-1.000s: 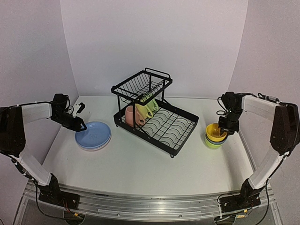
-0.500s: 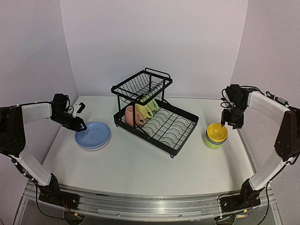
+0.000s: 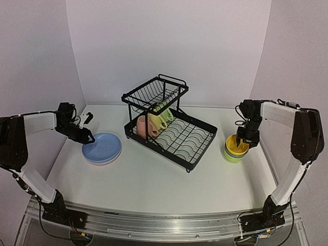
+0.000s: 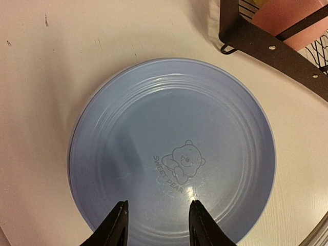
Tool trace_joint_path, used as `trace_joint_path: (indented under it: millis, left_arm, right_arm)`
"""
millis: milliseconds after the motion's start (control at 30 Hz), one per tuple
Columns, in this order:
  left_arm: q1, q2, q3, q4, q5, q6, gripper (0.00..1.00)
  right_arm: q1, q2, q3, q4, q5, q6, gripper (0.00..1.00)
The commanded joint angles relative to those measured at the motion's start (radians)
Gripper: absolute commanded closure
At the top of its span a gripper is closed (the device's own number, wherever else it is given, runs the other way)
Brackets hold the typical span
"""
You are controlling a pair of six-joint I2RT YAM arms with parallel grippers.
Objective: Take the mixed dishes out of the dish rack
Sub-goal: Pick up the cup from the dish rack.
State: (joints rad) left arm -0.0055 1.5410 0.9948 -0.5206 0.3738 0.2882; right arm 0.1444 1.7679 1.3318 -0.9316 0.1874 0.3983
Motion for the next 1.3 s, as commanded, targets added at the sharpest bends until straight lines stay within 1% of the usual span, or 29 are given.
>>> trace_joint_path:
  millis: [0,100,167,233,267,300,333,433,533,633,667,733,767,867,967,1067,1267]
  left_arm:
    - [0.002,-0.021,0.057,-0.009,0.021,0.010,0.60]
    - [0.002,-0.024,0.076,-0.018,0.043,0.019,0.60]
    - [0.002,-0.032,0.087,-0.024,0.064,0.030,0.58]
    - [0.002,-0.045,0.104,-0.037,0.102,0.049,0.53]
    - [0.002,-0.048,0.113,-0.052,0.120,0.061,0.50]
    - [0.002,-0.054,0.124,-0.065,0.145,0.079,0.46]
    - [0.002,-0.061,0.134,-0.084,0.170,0.101,0.42]
    - [0.002,-0.099,0.150,-0.106,0.224,0.165,0.31]
    - [0.002,-0.153,0.138,-0.068,0.269,0.203,0.21]
    - [0.002,-0.218,0.091,0.023,0.314,0.184,0.12]
    - [0.002,-0.241,0.068,0.061,0.325,0.167,0.09]
    - [0.002,-0.283,0.020,0.147,0.336,0.125,0.02]
    - [0.002,-0.297,0.001,0.179,0.340,0.110,0.01]
    - [0.002,-0.328,-0.046,0.231,0.337,0.084,0.00]
    - [0.002,-0.348,-0.079,0.275,0.310,0.066,0.00]
    - [0.002,-0.355,-0.098,0.311,0.301,0.061,0.00]
    - [0.002,-0.336,-0.087,0.337,0.295,0.050,0.00]
  right_arm:
    - [-0.006,-0.059,0.053,-0.002,0.036,-0.012,0.42]
    - [-0.006,-0.120,0.076,-0.004,0.084,-0.055,0.41]
    - [-0.006,-0.162,0.103,-0.002,0.094,-0.097,0.39]
    - [0.001,-0.203,0.122,0.047,0.053,-0.152,0.37]
    - [0.009,-0.228,0.114,0.106,0.008,-0.192,0.34]
    - [0.023,-0.259,0.087,0.174,-0.044,-0.227,0.31]
    - [0.043,-0.286,0.046,0.282,-0.119,-0.276,0.29]
    - [0.120,-0.307,-0.075,0.620,-0.298,-0.396,0.28]
    - [0.198,-0.238,-0.129,0.913,-0.440,-0.474,0.28]
    - [0.252,-0.117,-0.184,1.246,-0.574,-0.482,0.30]
    - [0.268,-0.067,-0.179,1.320,-0.594,-0.481,0.30]
    - [0.297,0.037,-0.113,1.352,-0.633,-0.478,0.31]
    - [0.308,0.070,-0.081,1.360,-0.647,-0.474,0.31]
    - [0.332,0.199,-0.023,1.445,-0.677,-0.468,0.34]
    - [0.360,0.276,0.011,1.504,-0.677,-0.512,0.39]
    - [0.392,0.359,0.077,1.508,-0.674,-0.533,0.41]
    - [0.426,0.503,0.167,1.508,-0.637,-0.524,0.44]
